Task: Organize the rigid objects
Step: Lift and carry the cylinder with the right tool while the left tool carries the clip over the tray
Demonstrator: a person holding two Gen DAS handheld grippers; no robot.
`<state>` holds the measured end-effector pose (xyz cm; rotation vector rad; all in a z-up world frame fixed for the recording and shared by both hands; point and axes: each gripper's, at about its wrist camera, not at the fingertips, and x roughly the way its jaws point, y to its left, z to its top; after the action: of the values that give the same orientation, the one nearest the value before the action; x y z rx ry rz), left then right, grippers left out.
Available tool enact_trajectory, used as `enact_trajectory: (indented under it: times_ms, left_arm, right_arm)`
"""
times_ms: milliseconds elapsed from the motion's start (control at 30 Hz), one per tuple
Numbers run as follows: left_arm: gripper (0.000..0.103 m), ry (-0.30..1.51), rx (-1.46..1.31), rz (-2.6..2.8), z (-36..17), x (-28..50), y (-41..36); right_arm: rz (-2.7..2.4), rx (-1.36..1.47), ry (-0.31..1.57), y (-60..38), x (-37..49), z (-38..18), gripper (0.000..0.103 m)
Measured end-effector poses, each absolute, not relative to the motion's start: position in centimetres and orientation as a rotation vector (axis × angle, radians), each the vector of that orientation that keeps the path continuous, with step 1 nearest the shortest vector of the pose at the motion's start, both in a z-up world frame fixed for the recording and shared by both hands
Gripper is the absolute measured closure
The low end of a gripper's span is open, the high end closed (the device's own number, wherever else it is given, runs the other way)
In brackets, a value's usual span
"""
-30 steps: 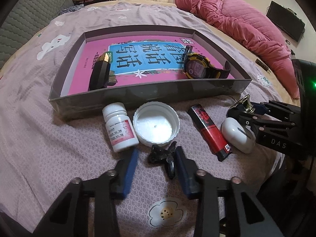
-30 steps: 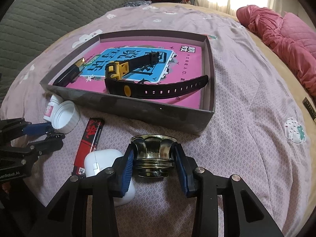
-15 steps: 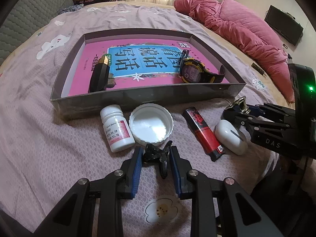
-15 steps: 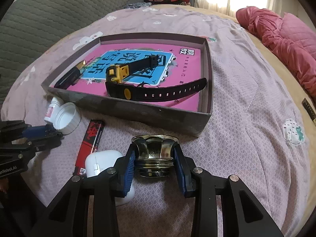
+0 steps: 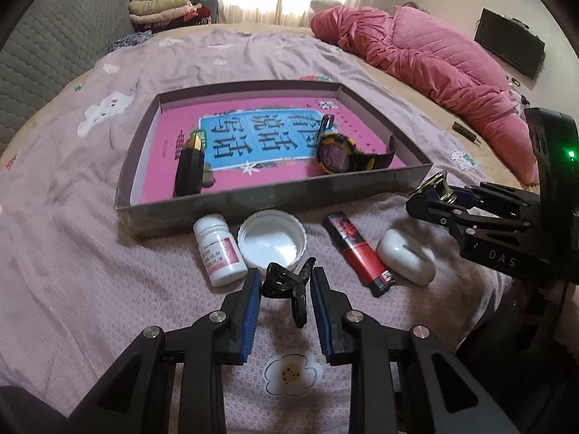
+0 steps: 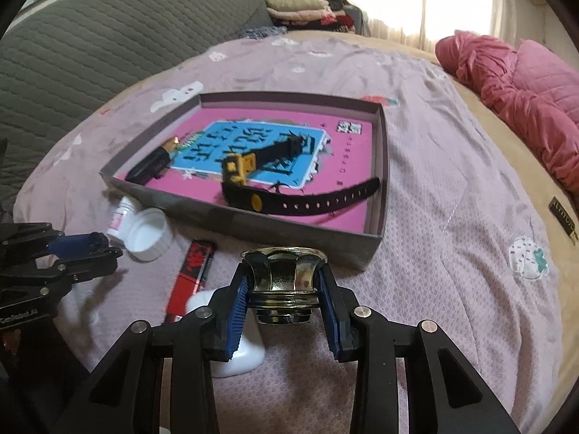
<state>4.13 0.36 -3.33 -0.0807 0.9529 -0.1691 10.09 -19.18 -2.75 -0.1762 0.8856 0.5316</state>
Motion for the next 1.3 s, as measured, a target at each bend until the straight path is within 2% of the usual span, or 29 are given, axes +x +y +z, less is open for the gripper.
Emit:
enact_trajectory:
  times_ms: [1300]
  left_arm:
    - [0.075, 0.820, -0.169, -0.113, -0.9, 5.2, 3.9]
  right_arm:
    - [0.540, -0.070, 0.767, -19.3, 10.0, 0.7, 0.065]
